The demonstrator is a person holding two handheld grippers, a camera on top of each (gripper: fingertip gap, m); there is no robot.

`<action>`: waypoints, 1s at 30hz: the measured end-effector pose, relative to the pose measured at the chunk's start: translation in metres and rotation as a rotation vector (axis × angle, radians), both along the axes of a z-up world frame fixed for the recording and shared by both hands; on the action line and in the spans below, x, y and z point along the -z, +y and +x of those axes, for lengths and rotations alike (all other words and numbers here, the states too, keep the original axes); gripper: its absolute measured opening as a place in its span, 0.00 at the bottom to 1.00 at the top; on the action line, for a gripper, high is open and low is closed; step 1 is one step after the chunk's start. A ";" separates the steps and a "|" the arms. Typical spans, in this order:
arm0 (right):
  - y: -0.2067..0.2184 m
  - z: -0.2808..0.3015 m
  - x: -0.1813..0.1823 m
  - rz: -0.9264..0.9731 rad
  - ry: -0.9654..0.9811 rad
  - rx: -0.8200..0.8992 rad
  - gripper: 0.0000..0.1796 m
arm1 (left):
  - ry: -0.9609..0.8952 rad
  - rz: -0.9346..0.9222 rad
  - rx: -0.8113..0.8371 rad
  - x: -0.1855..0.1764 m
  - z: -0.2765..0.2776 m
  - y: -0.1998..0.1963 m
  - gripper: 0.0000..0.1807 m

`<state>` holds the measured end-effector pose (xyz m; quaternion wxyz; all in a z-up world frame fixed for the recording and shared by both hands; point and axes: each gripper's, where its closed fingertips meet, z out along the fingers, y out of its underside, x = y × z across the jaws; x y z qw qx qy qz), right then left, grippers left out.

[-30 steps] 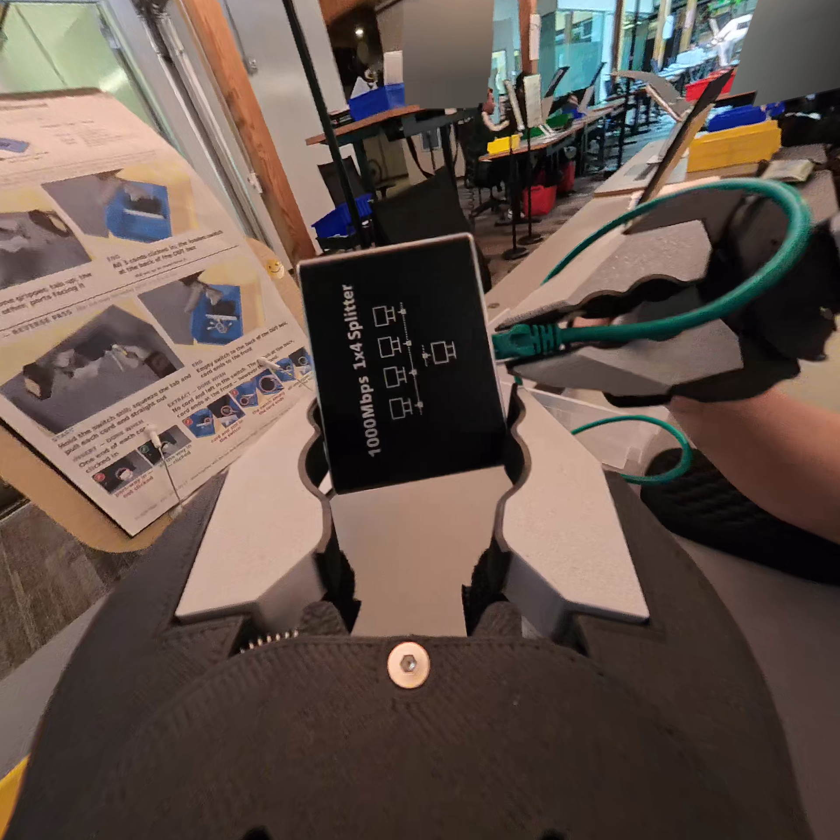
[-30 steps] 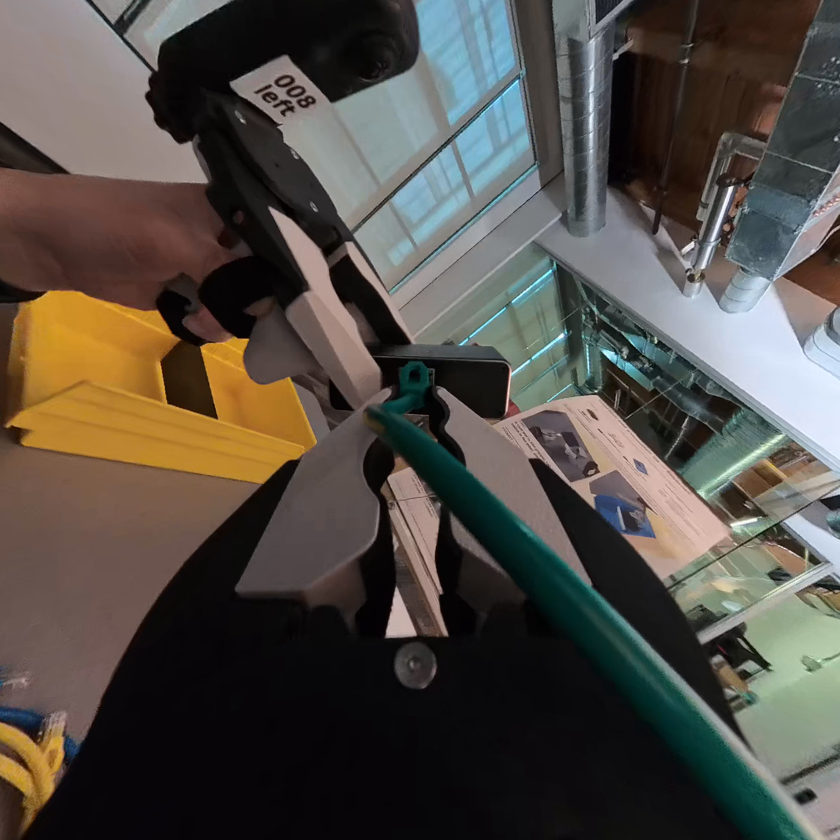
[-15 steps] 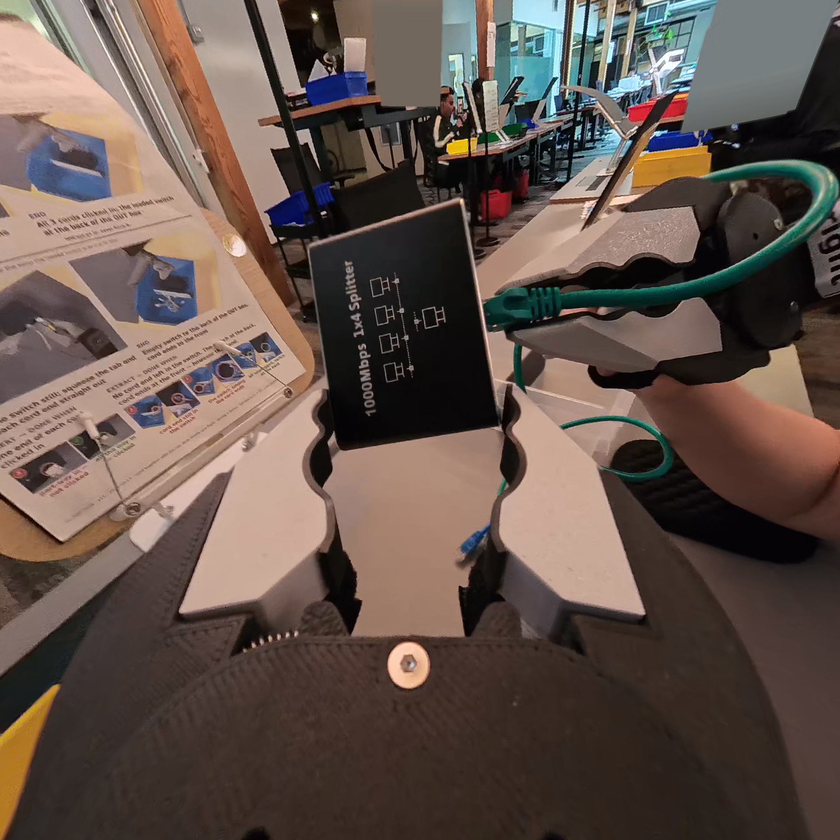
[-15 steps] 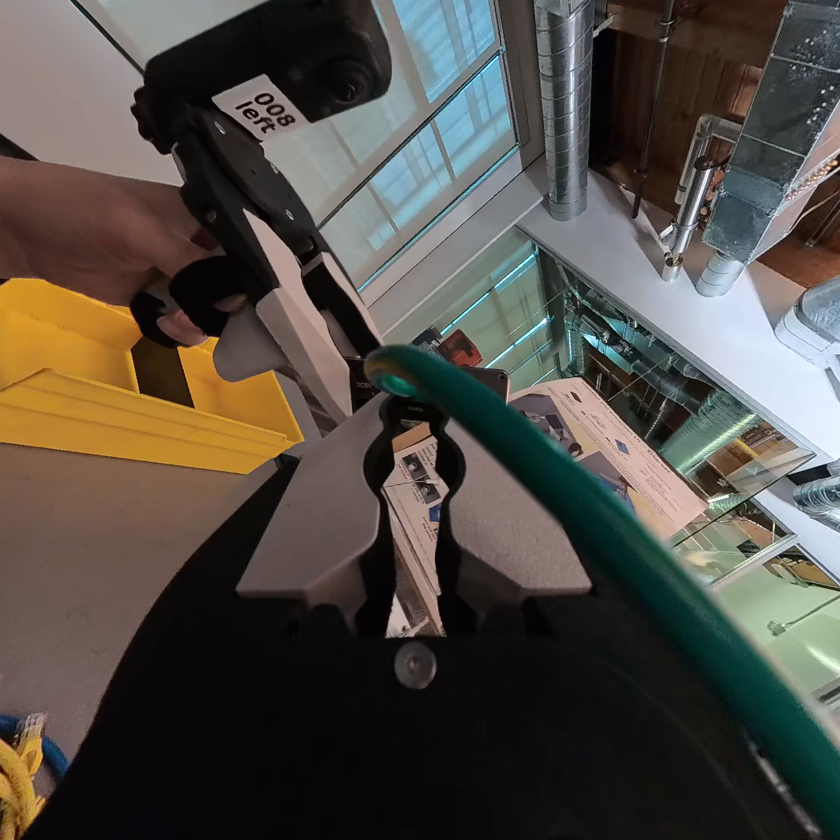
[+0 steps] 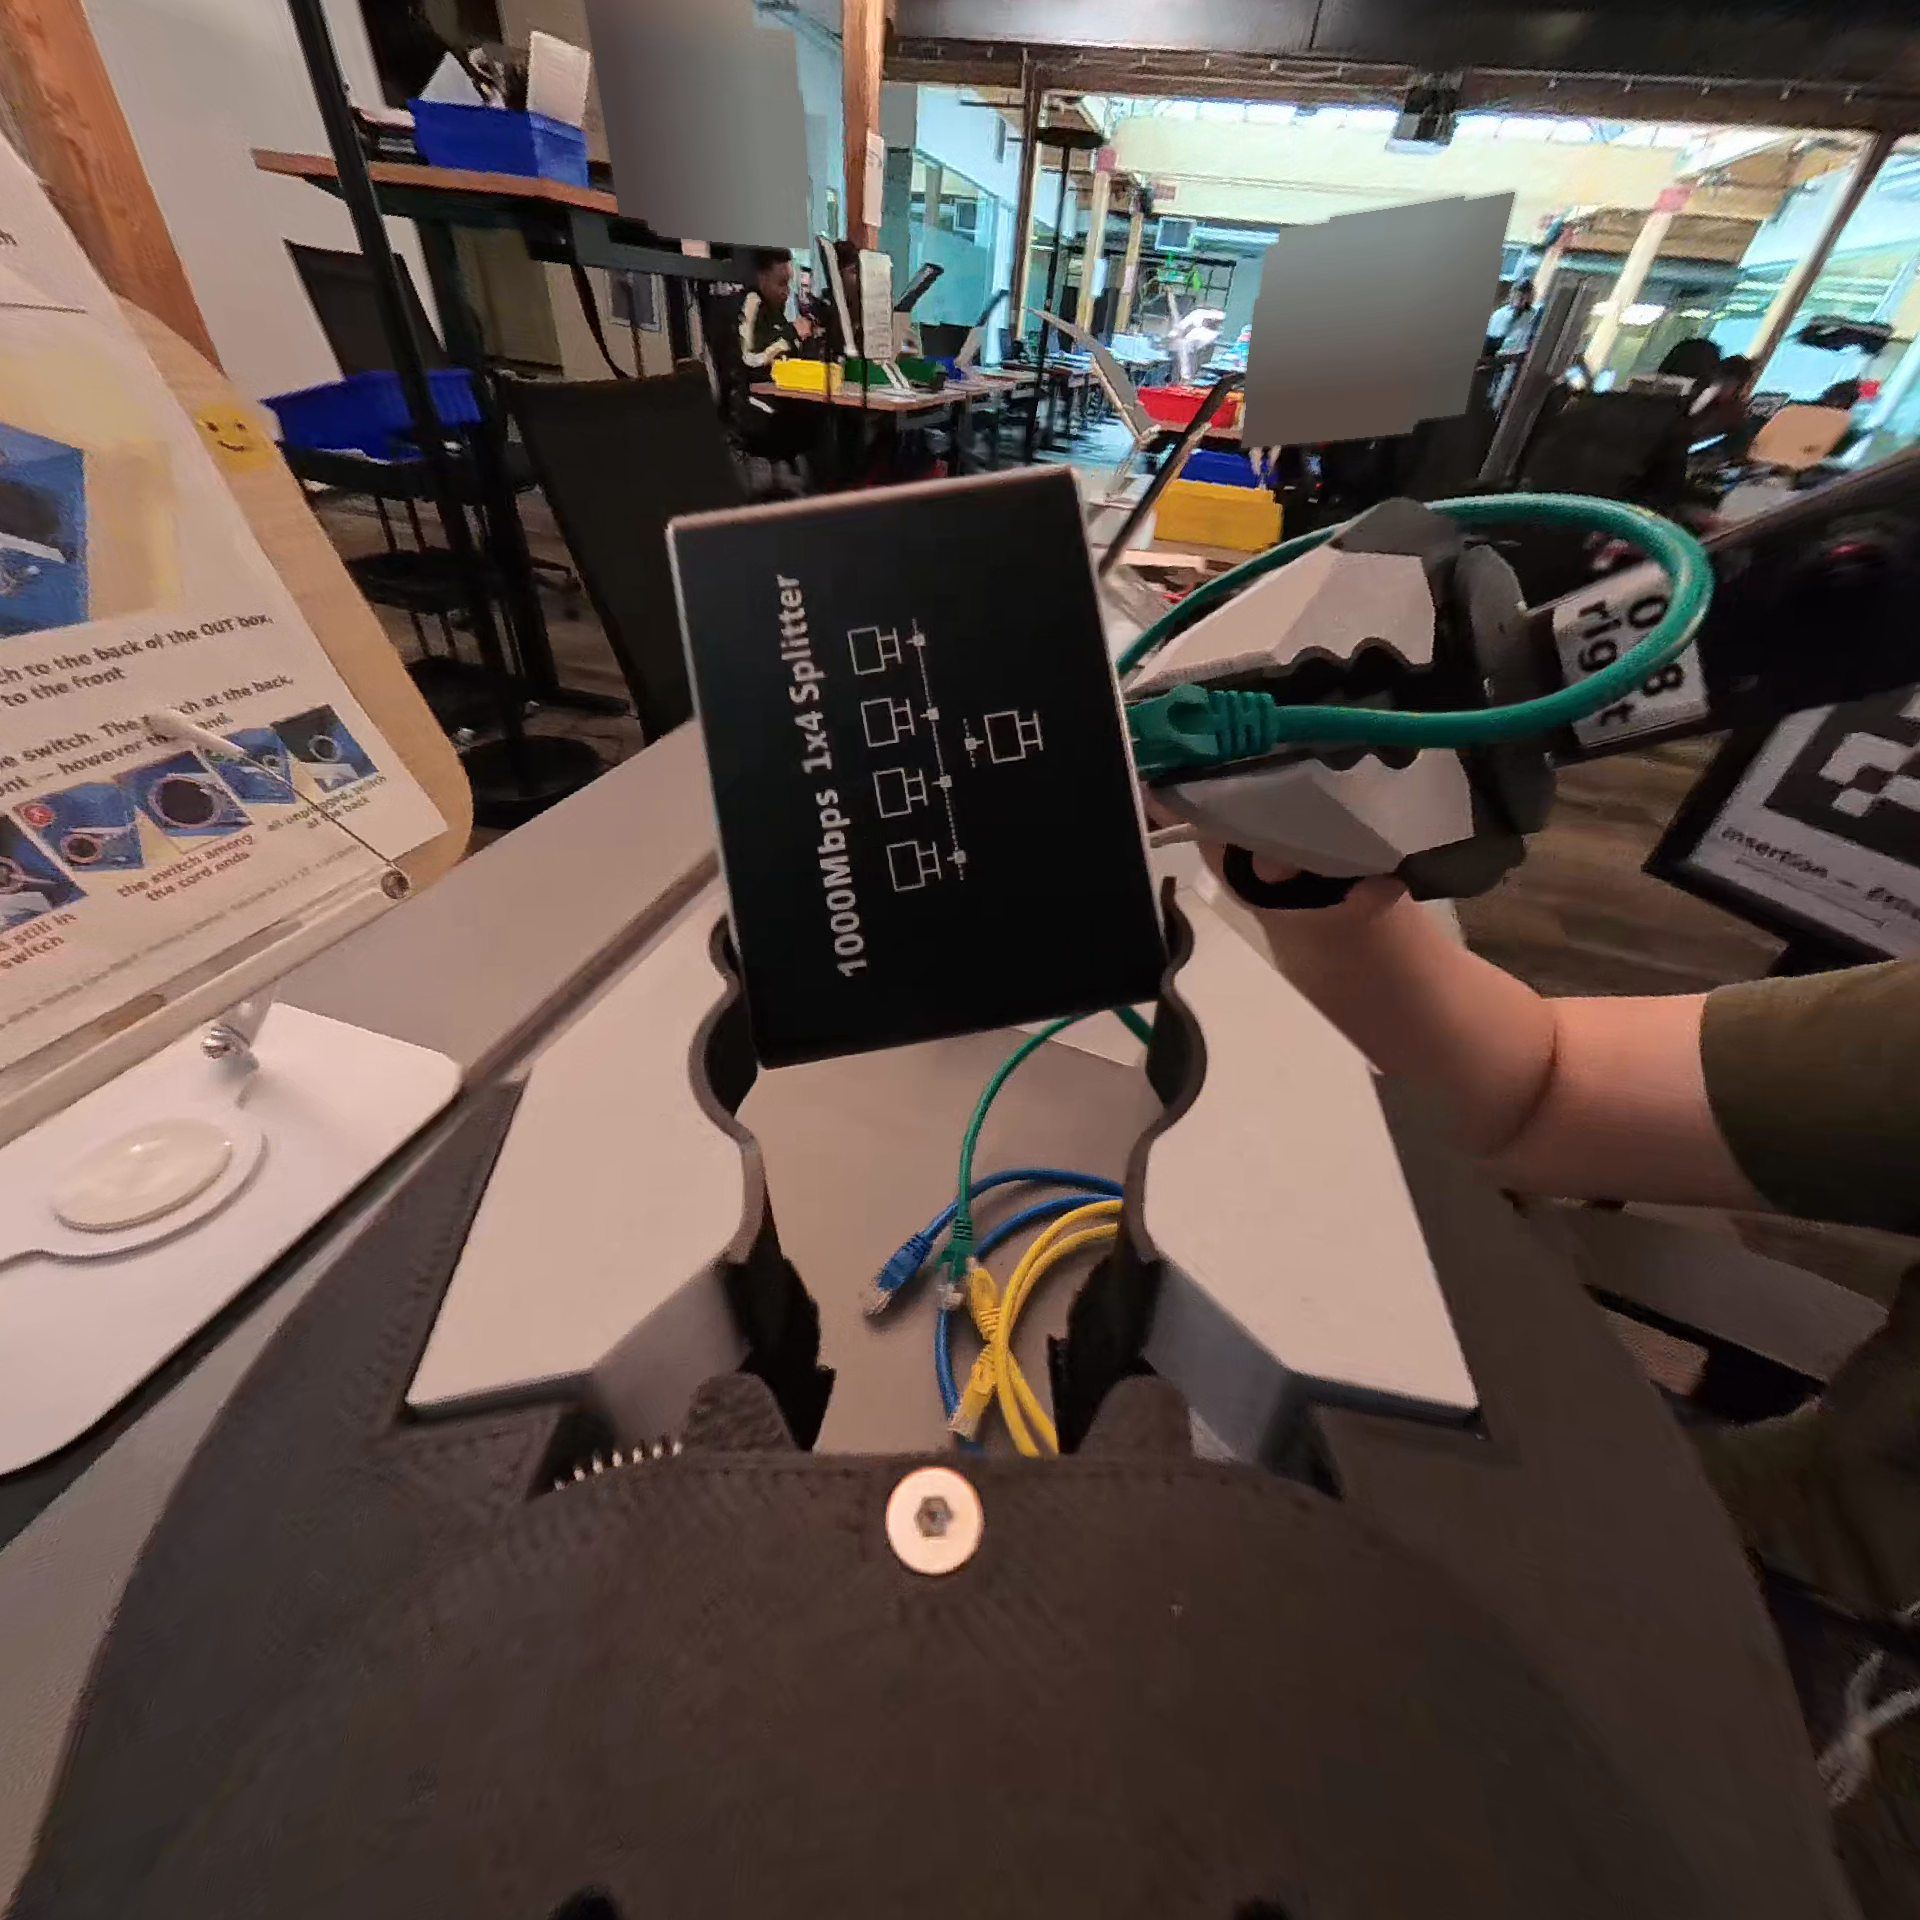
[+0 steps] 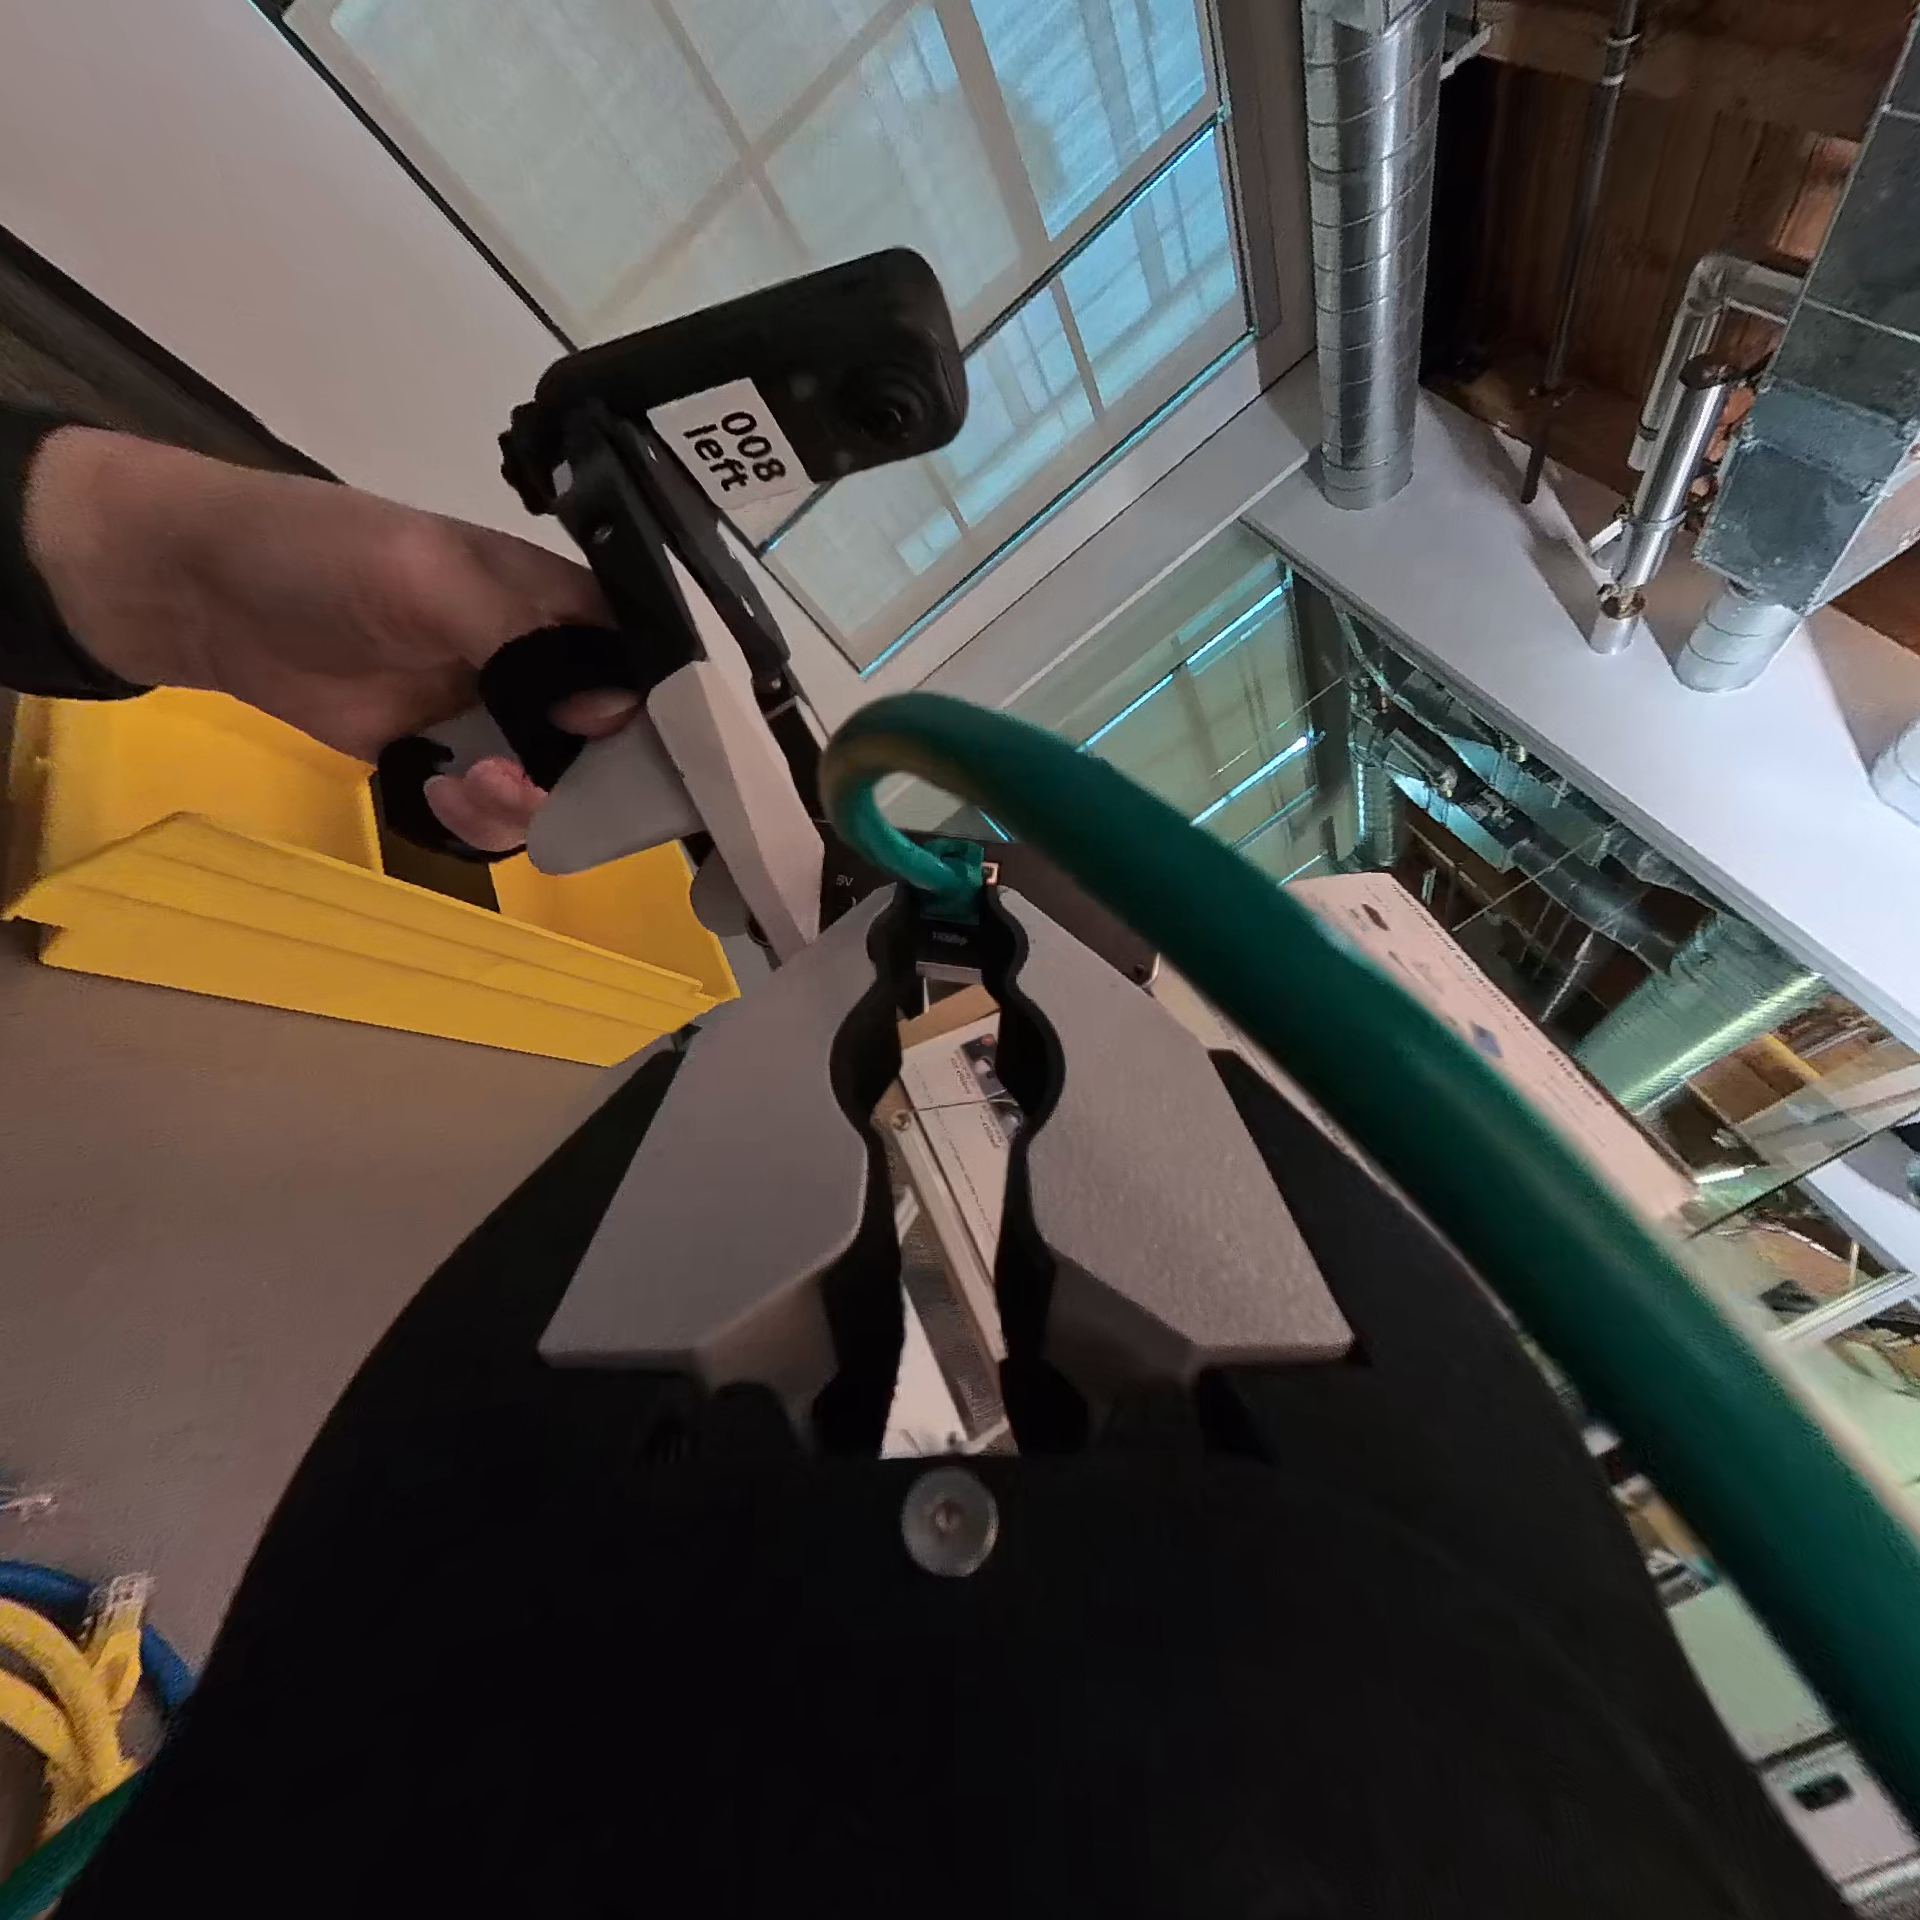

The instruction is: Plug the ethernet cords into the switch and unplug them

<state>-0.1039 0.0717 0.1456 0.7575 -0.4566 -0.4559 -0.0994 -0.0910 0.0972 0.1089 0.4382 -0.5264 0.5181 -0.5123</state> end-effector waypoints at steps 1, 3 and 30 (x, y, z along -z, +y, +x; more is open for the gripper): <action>0.001 0.001 0.000 -0.006 0.004 0.000 0.06 | -0.002 0.028 -0.022 -0.001 0.000 0.001 0.42; 0.002 0.003 0.001 -0.012 0.011 0.004 0.06 | 0.006 0.079 -0.076 -0.002 0.000 0.004 0.42; -0.035 -0.028 0.007 -0.725 0.342 -0.417 0.28 | 0.259 0.913 -0.751 -0.007 -0.037 0.077 0.42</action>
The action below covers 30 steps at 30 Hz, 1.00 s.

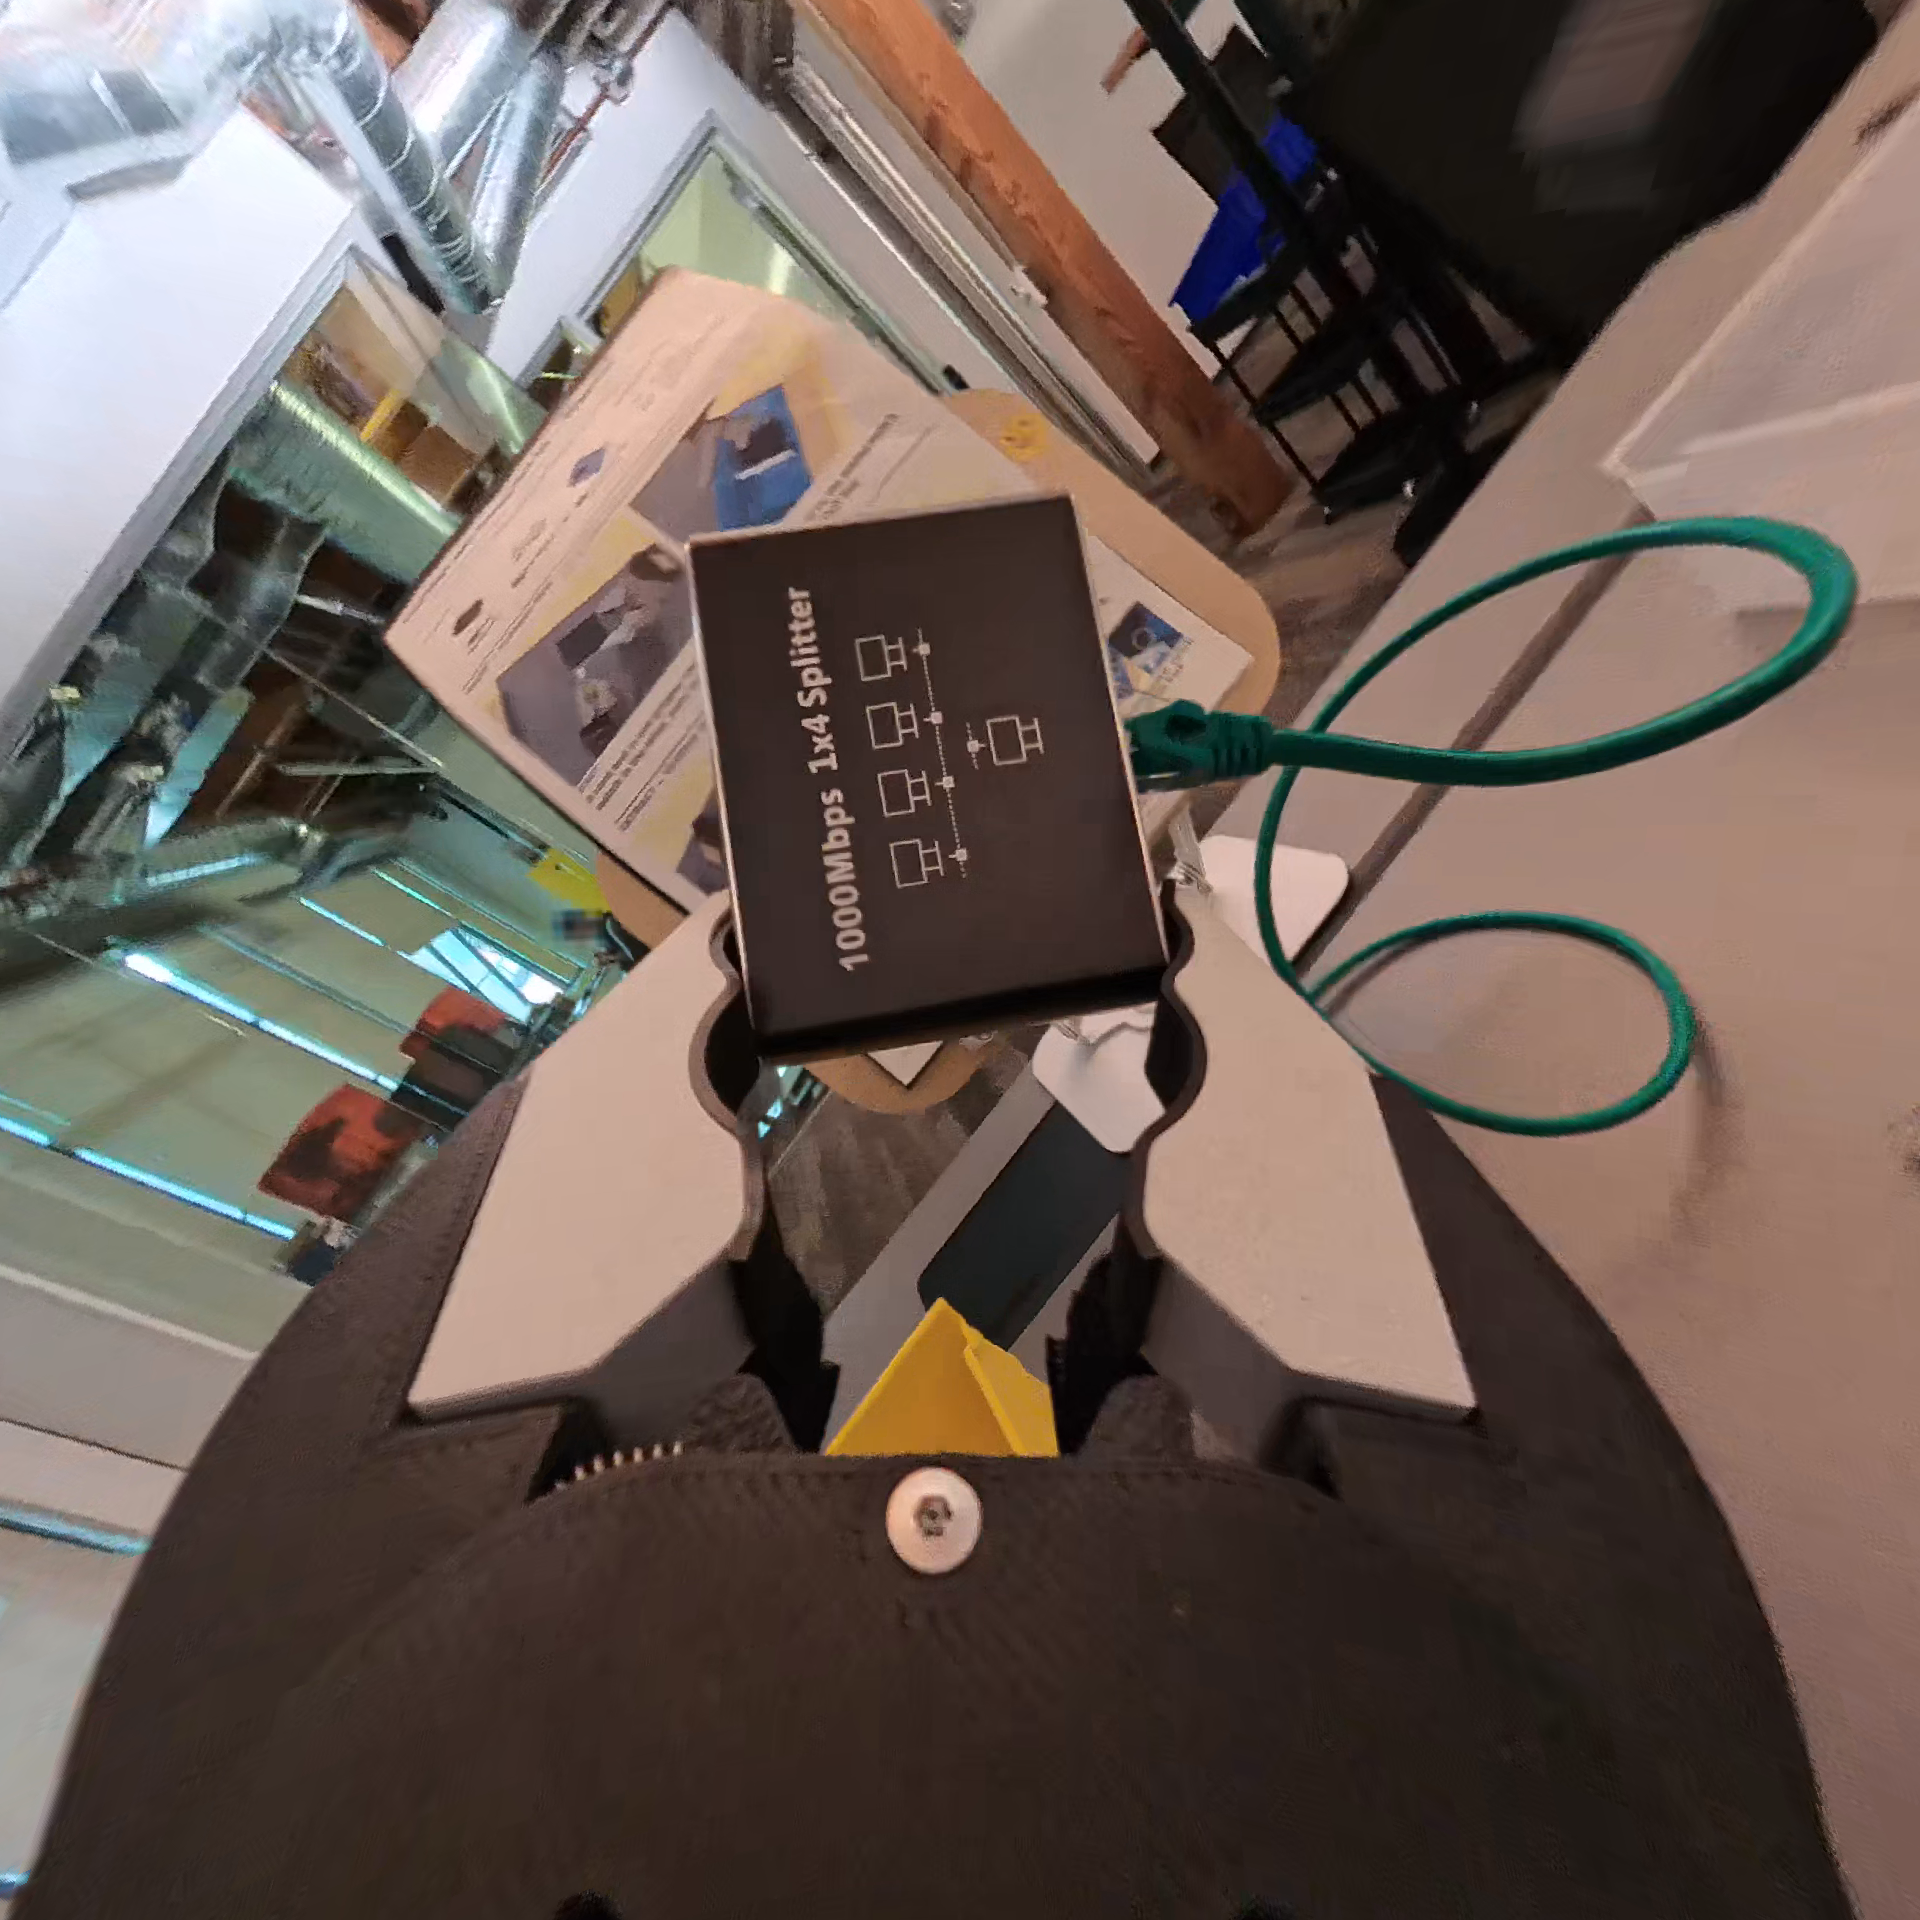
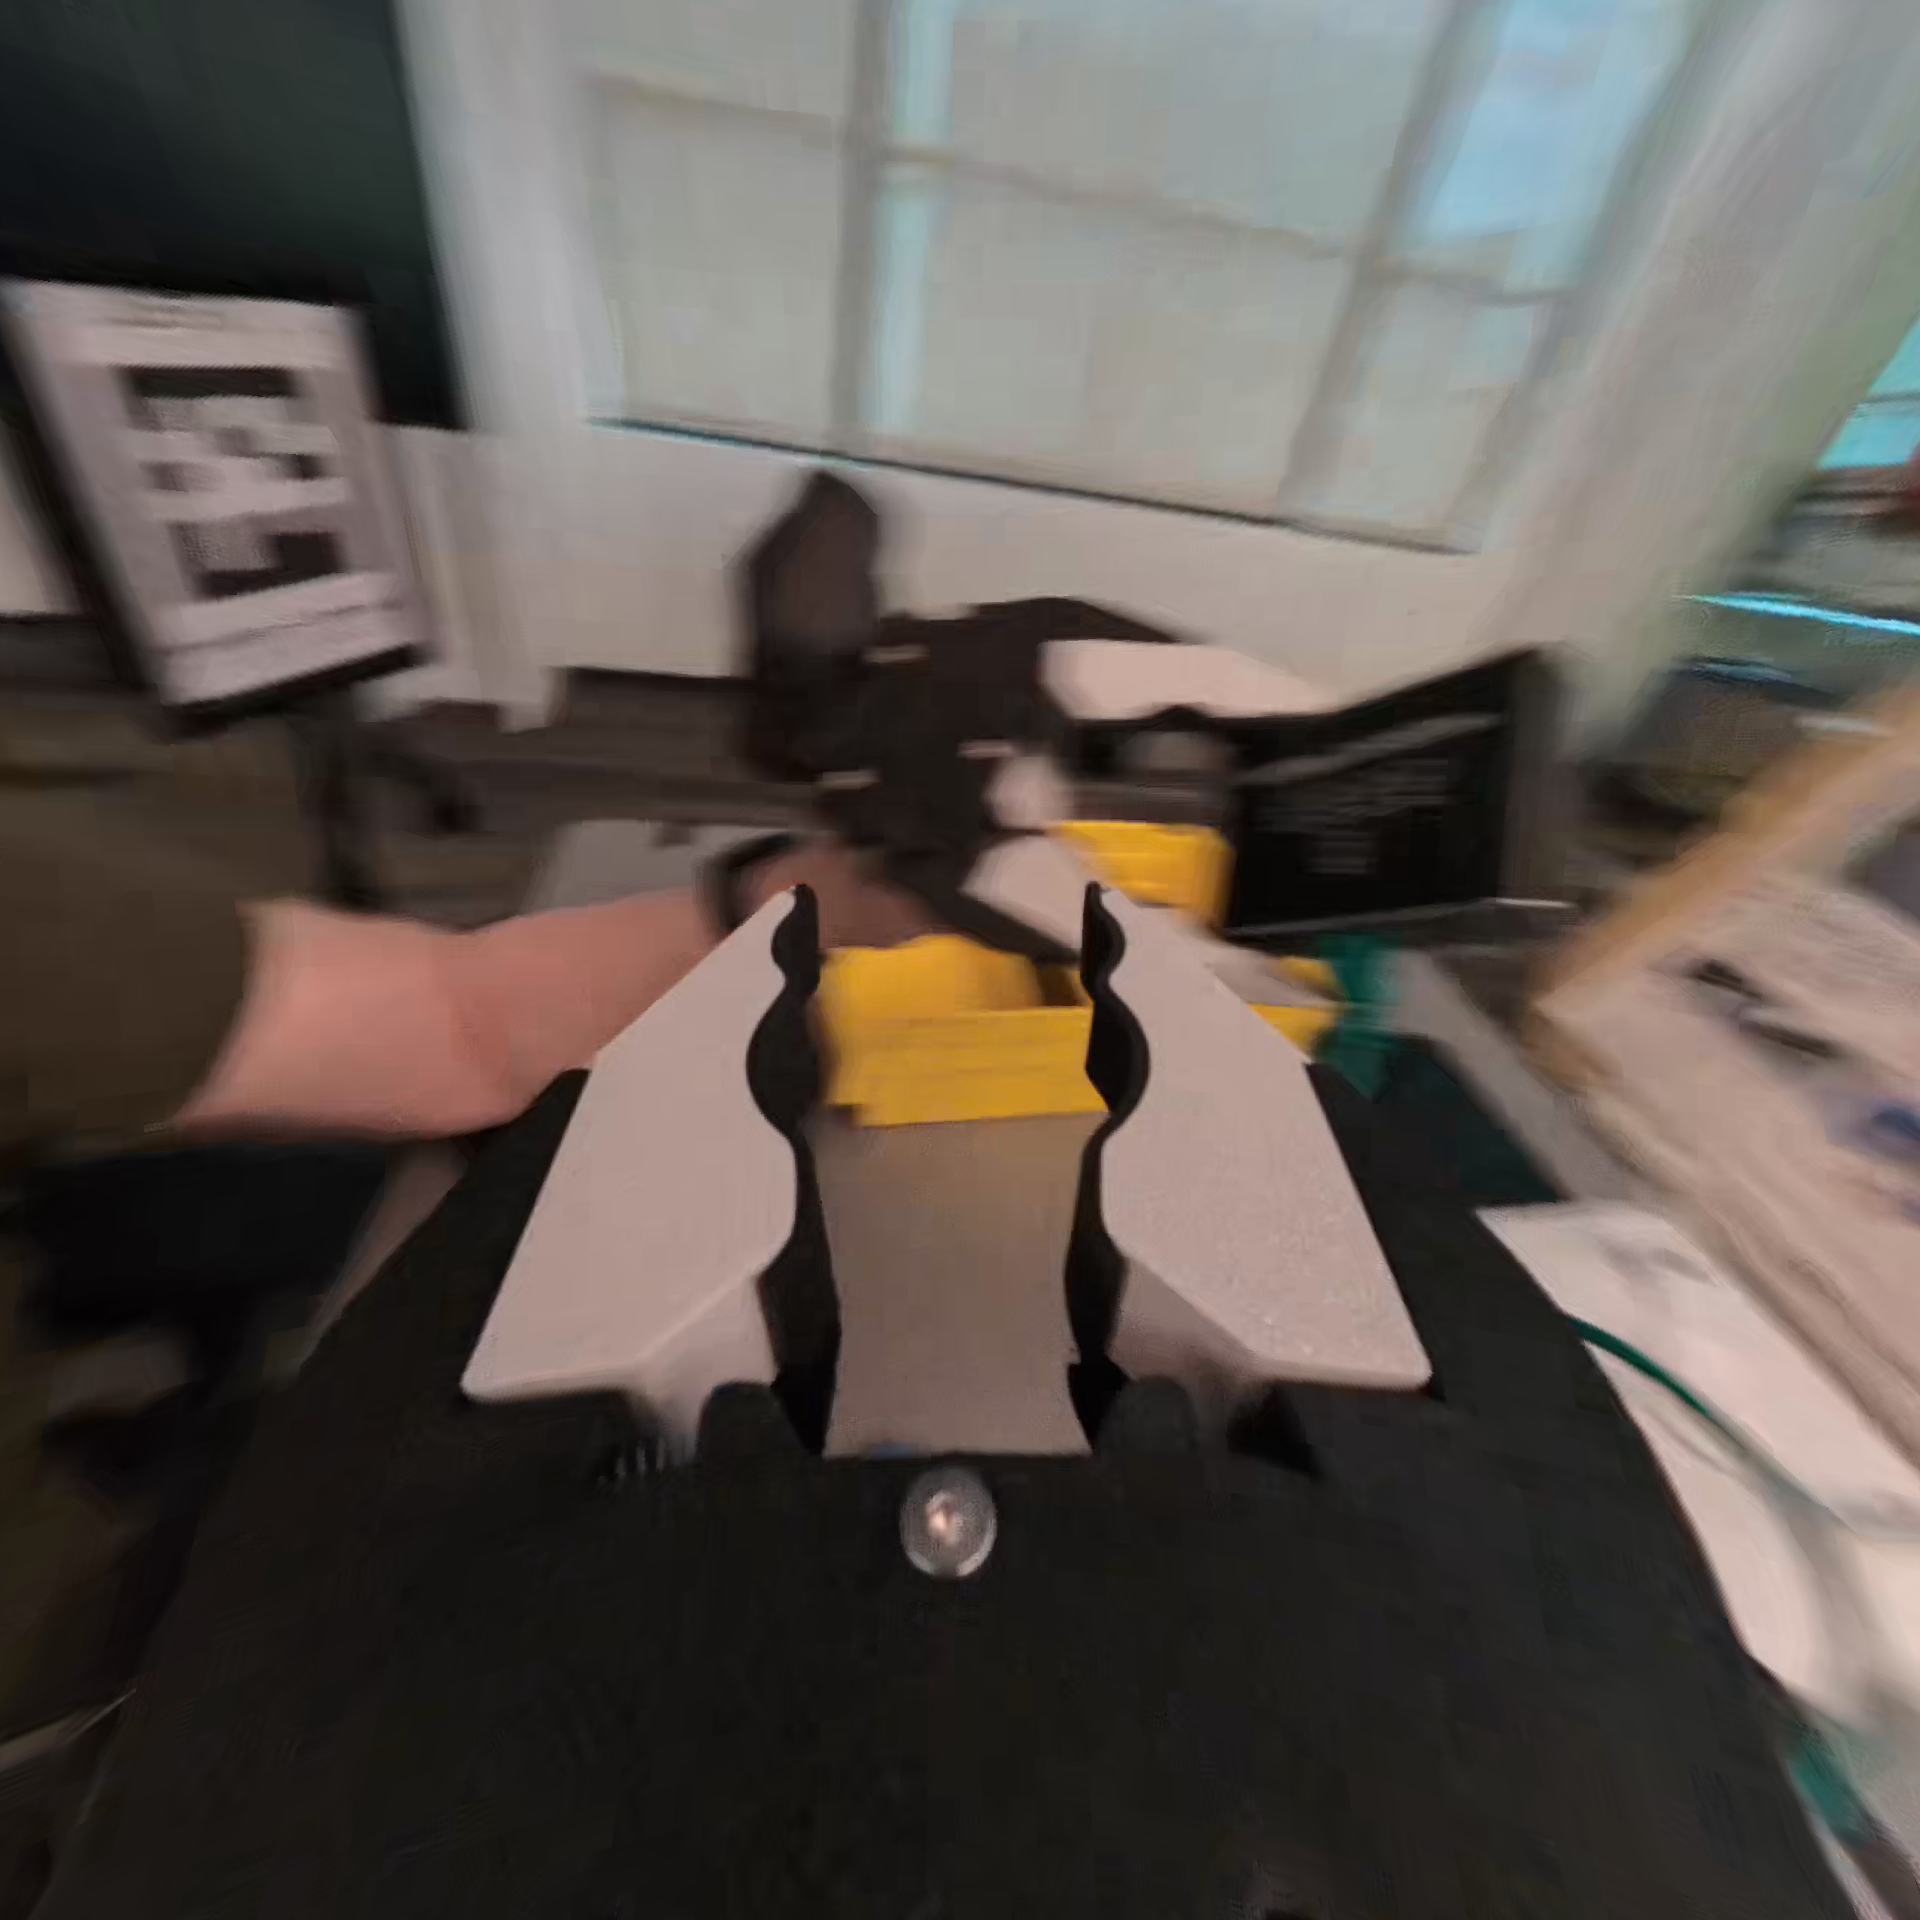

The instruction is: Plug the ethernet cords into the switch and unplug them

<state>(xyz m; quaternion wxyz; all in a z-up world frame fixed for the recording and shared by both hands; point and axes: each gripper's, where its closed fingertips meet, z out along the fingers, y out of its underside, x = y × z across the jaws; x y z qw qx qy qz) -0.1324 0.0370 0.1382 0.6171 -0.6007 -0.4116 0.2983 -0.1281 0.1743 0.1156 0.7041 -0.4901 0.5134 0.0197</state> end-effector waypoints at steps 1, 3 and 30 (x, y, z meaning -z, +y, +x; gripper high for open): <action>0.026 0.025 -0.001 0.025 0.013 0.148 0.29 | 0.041 0.010 0.015 0.007 0.007 -0.003 0.42; 0.071 0.071 0.014 -0.030 0.035 0.363 0.37 | 0.143 0.020 0.073 0.026 0.022 -0.012 0.42; 0.061 0.036 0.149 -0.602 -0.216 -0.190 0.18 | 0.453 -1.182 0.504 0.147 0.033 -0.086 0.18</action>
